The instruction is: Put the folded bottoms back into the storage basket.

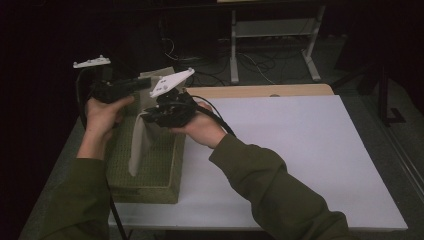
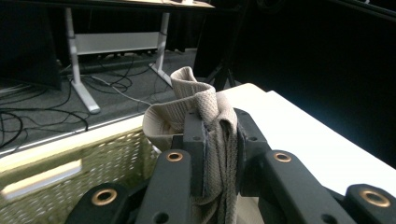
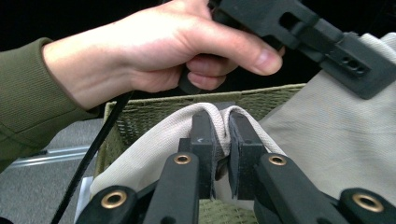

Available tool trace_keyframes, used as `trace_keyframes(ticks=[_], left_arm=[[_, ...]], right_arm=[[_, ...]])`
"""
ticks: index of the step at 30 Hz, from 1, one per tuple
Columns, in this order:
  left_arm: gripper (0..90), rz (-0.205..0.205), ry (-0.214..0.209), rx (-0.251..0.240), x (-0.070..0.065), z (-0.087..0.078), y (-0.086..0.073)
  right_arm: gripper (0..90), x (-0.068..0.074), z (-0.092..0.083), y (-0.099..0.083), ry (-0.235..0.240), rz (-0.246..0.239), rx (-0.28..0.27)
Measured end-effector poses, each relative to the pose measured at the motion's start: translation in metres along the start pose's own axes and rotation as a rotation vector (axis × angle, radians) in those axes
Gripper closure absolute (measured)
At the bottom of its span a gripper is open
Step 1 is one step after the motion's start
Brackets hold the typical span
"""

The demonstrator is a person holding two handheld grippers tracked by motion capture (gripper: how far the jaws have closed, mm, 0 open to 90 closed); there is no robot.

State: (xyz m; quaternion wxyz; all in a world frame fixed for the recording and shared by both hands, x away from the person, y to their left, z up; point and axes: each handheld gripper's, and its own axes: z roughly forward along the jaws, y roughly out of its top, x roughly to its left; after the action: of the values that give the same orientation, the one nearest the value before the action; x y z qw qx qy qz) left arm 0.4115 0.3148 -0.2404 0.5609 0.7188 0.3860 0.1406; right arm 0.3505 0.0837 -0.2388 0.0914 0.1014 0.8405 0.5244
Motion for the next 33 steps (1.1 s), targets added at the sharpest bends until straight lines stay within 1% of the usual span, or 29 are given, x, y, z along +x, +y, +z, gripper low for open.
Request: trace_keyframes(ticks=[3, 7, 12, 15, 19, 23, 26, 31, 33], left_arm=[[77.7, -0.006, 0.010, 0.004, 0.009, -0.005, -0.005], [77.7, -0.001, 0.022, 0.007, 0.019, -0.010, -0.010], [77.6, 0.021, 0.051, 0.024, 0.032, -0.014, -0.016], [77.5, -0.007, 0.060, 0.015, 0.042, -0.015, -0.024], [77.5, -0.033, 0.077, 0.014, 0.054, -0.012, -0.034], [77.5, -0.053, 0.113, 0.013, 0.064, -0.008, -0.043], [77.5, -0.065, 0.127, 0.016, 0.070, -0.004, -0.050], [77.5, -0.100, 0.139, 0.026, 0.078, 0.004, -0.063], [77.5, -0.105, 0.139, 0.035, 0.080, 0.008, -0.067]], right_arm=[[81.8, 0.004, 0.013, 0.003, 0.008, -0.008, 0.010], [81.7, 0.008, 0.030, 0.005, 0.010, -0.011, 0.021], [81.8, 0.011, 0.049, 0.003, 0.012, -0.002, 0.031], [81.7, 0.011, 0.061, 0.001, 0.009, 0.006, 0.039], [81.7, 0.013, 0.075, -0.005, 0.004, 0.019, 0.054], [81.7, 0.015, 0.088, -0.010, 0.002, 0.008, 0.074], [81.7, 0.017, 0.096, -0.018, 0.006, 0.002, 0.090], [81.6, 0.019, 0.104, -0.032, 0.015, 0.014, 0.113], [81.5, 0.020, 0.105, -0.038, 0.019, 0.018, 0.123]])
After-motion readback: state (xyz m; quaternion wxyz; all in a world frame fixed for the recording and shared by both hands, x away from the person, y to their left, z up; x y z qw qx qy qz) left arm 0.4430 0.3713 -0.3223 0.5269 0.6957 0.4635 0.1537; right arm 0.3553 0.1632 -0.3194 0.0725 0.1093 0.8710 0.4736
